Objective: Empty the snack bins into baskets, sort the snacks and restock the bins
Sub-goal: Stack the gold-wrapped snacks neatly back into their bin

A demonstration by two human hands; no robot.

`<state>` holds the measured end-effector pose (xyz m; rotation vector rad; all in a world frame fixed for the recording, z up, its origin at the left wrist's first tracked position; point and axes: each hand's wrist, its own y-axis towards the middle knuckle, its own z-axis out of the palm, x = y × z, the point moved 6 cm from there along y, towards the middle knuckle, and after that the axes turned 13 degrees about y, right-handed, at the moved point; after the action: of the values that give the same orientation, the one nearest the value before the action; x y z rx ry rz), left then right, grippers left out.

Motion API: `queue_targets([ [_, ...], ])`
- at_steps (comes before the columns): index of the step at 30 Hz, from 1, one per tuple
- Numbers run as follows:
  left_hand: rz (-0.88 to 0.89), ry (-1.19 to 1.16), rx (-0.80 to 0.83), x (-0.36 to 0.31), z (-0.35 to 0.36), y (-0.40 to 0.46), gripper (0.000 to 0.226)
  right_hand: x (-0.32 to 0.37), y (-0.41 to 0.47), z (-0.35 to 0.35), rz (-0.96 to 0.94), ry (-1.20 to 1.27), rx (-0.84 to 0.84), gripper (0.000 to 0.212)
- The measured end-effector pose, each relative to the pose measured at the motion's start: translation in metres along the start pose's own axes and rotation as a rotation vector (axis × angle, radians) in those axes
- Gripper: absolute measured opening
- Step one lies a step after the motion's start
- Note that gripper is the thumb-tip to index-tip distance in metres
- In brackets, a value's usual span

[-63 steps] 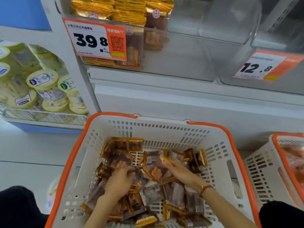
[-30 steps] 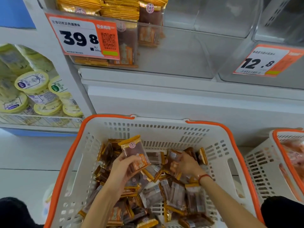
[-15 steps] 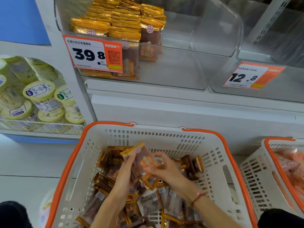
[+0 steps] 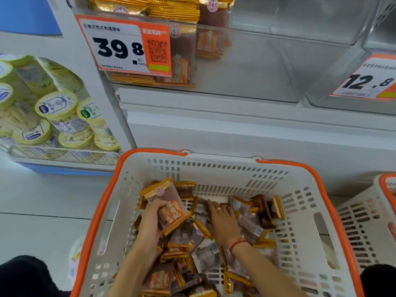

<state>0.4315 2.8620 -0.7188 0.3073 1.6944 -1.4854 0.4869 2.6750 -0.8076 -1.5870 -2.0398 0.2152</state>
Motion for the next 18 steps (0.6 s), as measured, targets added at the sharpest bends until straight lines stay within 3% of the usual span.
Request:
queue_targets([
  [4, 0.067, 0.048, -0.001, -0.003, 0.003, 0.001, 0.036, -0.010, -0.009, -0.002, -0.048, -0.016, -0.075, 0.057],
  [9, 0.187, 0.061, 0.019, -0.014, 0.011, -0.010, 0.027, -0.022, -0.017, -0.054, 0.053, 0.539, -0.027, 0.010],
  [11, 0.226, 0.076, 0.031, -0.019, 0.015, -0.016, 0.025, -0.022, -0.021, -0.087, 0.045, 0.564, 0.028, 0.009],
  [13, 0.230, 0.114, 0.023, -0.024, 0.019, -0.019, 0.025, -0.013, -0.033, -0.122, 0.000, 0.472, 0.191, 0.011],
  [15, 0.214, 0.169, 0.027, -0.030, 0.024, -0.020, 0.026, -0.001, -0.051, -0.157, -0.065, 0.318, 0.329, 0.030],
  [18, 0.196, 0.260, 0.075, -0.039, 0.036, -0.025, 0.031, 0.018, -0.076, -0.199, -0.151, 0.231, 0.363, 0.034],
])
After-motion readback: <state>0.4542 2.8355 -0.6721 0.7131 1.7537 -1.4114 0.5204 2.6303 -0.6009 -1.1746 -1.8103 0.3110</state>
